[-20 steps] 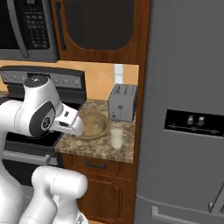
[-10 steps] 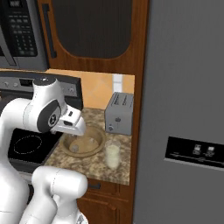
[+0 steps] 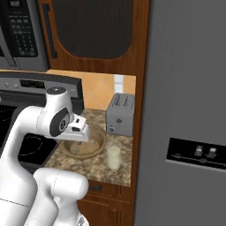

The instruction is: Grab a lemon wedge from the fridge and one ice cube from the ice bowl, and put them in the glass of lemonade.

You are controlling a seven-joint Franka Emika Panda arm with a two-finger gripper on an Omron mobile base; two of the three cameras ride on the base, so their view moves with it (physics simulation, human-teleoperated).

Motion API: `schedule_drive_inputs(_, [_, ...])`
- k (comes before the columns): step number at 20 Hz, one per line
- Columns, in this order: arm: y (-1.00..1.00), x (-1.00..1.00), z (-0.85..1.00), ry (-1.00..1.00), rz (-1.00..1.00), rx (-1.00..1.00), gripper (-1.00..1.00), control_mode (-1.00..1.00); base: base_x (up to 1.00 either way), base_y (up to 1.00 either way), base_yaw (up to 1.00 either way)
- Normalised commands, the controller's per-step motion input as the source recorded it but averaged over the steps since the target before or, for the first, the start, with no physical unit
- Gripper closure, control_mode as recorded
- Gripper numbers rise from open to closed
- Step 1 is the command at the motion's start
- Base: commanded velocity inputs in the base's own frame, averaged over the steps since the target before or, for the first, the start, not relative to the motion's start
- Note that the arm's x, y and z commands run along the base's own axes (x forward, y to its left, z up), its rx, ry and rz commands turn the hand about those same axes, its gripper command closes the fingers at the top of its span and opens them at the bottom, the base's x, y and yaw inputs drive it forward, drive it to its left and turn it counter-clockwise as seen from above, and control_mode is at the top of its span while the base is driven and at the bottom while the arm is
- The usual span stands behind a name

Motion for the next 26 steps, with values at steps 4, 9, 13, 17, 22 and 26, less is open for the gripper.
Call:
schedule_drive_inputs(4, [0.06,0.12,-0.39,0.00,0.06,0.04,-1.00,-1.00,0.00,0.00,0.00])
schedule_drive_inputs(9, [0.44,0.36,-0.01,0.06,0.00,-0.01,-1.00,-1.00,0.00,0.00,0.00])
schedule_drive_inputs(13, [0.31,0.87,0.00,0.29,0.00,0.00,-1.00,-1.00,0.00,0.00,0.00])
schedule_drive_inputs(17, [0.10,0.72,-0.37,0.21,0.00,-0.01,-1.00,-1.00,0.00,0.00,0.00])
schedule_drive_inputs(22, [0.00,0.47,-0.79,0.11,0.04,0.00,-1.00,-1.00,0.00,0.00,0.00])
schedule_drive_inputs(26, [-0.05,0.13,-0.60,-0.01,0.05,0.00,-1.00,-1.00,0.00,0.00,0.00])
